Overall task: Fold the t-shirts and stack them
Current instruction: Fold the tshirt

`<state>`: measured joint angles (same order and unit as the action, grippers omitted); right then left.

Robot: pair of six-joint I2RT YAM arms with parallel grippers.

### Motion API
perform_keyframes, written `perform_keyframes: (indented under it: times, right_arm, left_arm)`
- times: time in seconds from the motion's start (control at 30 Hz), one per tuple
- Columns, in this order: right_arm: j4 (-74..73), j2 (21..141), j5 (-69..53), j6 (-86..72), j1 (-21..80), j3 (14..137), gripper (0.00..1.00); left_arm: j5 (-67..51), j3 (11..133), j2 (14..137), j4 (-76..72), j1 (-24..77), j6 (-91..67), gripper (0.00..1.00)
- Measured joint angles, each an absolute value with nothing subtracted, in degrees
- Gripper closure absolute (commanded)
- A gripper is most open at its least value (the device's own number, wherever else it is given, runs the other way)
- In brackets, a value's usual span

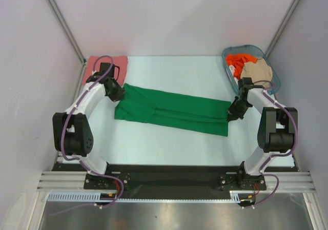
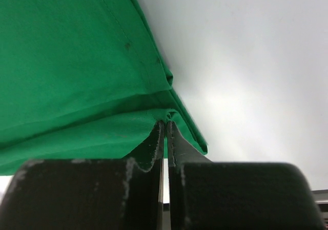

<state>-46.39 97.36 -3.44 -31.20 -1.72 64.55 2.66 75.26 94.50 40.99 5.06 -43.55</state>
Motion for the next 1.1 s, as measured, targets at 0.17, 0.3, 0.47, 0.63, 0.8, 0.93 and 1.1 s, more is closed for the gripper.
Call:
perform_keyframes:
  times: [0.17, 0.3, 0.47, 0.63, 0.8, 0.93, 1.1]
  right_arm:
    - [-46.4, 98.6, -3.5, -31.2, -2.2, 65.3, 1.0]
    - [-46.3, 99.9, -3.5, -31.2, -2.2, 65.3, 1.0]
    - [-46.3, 100.6, -3.5, -31.2, -2.3, 65.3, 1.0]
    - [-46.4, 100.7, -3.5, -31.2, -2.7, 65.5, 1.0]
    - [-46.4, 100.8, -3.5, -31.2, -2.8, 66.5, 1.0]
    - [-46.3, 101.1, -3.5, -31.2, -2.8, 67.0, 1.0]
    - [-46.3, 102.4, -3.5, -31.2, -2.9, 67.3, 1.0]
  left_arm:
    - [2.6, 75.9, 94.9, 40.9, 5.1, -43.4, 1.0]
    - [2.6, 76.8, 95.5, 40.8, 5.1, -43.4, 1.0]
    - [2.3, 77.8, 96.3, 40.8, 5.1, -43.4, 0.99]
    - [2.3, 78.7, 97.5, 40.7, 5.1, -43.4, 1.0]
    - [2.1, 78.8, 98.6, 40.6, 5.1, -43.4, 1.0]
    - [1.7, 79.4, 99.2, 40.6, 5.0, -43.4, 1.0]
    - [1.2, 80.9, 100.5, 40.4, 5.0, -43.4, 1.0]
